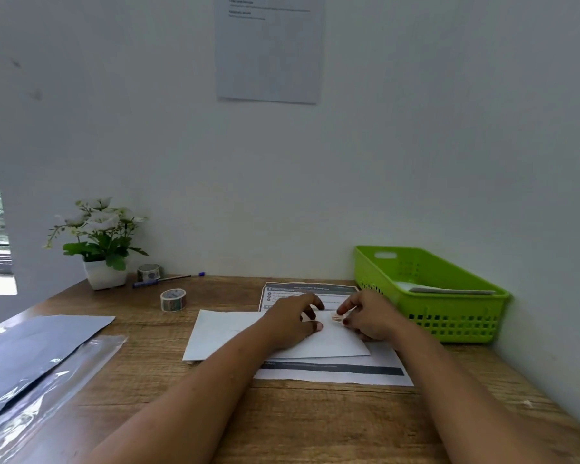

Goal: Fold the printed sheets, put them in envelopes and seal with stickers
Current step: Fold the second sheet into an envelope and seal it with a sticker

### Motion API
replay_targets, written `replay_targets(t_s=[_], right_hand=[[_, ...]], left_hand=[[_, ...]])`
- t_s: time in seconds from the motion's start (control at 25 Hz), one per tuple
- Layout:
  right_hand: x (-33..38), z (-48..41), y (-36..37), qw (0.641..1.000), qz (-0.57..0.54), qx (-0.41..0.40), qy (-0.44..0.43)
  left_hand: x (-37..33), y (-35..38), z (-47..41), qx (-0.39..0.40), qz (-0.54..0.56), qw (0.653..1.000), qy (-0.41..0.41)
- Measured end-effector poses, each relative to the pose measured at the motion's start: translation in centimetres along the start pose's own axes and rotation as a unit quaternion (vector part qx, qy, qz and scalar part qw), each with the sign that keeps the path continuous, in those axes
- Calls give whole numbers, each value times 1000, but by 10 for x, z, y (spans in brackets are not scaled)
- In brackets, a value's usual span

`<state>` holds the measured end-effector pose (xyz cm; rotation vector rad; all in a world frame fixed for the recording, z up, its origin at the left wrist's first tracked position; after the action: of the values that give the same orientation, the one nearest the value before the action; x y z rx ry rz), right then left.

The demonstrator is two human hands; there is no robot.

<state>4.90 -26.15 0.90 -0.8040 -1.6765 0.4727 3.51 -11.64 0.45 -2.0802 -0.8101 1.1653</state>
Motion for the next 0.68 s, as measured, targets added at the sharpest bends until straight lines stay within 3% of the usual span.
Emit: replay_targets(t_s=[0.24,0.68], right_hand=[[11,-2,3,993,79,-26,-82],[11,-4,10,985,134,-38,-103]], left_hand=[[0,14,-5,14,-82,995,46],[-3,19,-3,29,-177,981,71]])
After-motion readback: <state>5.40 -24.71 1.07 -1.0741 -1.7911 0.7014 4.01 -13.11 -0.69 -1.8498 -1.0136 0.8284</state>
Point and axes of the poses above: each hand's wrist, its own z-axis away from the middle knuckle, its own y-axis out of the palm, x = y × z, the point moved 8 cm from there along -z, towards the middle knuckle, and after that the axes turned 14 degrees about -x, right-handed, at the moved point
